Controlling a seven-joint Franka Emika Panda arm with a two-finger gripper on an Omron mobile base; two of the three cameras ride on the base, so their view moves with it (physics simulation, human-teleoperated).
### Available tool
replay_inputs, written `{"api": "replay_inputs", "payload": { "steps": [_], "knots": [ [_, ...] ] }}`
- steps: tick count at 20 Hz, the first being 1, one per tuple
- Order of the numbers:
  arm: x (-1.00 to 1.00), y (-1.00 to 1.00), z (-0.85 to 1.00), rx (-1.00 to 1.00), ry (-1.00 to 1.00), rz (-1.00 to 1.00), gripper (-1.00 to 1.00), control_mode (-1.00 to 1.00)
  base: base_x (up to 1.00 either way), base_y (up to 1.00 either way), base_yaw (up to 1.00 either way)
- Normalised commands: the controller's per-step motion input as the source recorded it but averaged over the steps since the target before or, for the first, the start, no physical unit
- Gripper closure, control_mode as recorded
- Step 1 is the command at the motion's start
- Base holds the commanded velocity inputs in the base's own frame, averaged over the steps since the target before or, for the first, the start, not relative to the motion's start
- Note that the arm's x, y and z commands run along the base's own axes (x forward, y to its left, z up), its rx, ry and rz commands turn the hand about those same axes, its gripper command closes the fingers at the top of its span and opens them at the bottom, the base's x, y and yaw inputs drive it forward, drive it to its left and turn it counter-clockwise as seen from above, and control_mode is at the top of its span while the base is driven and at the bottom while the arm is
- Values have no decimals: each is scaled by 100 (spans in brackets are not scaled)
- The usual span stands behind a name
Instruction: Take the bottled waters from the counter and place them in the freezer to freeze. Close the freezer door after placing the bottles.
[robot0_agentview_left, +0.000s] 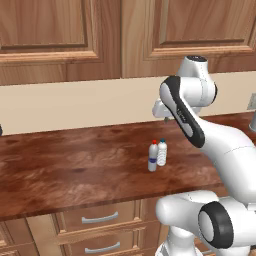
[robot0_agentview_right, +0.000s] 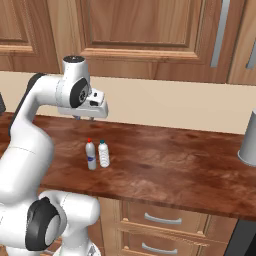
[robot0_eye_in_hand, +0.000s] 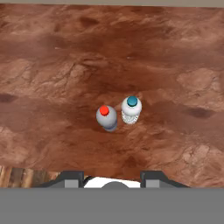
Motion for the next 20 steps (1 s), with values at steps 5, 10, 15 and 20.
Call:
{"api": "replay_inputs", "payload": {
  "steps": [5,10,15,20],
  "knots": [
    [-22,-22,0,0,-4,5,-100,-100,0,0,0],
    [-17,-50,0,0,0,16,-100,-100,0,0,0],
    [-16,-75,-2,0,-2,26,-100,-100,0,0,0],
    [-4,-89,-10,13,-2,34,-100,-100,0,0,0]
  ]
}}
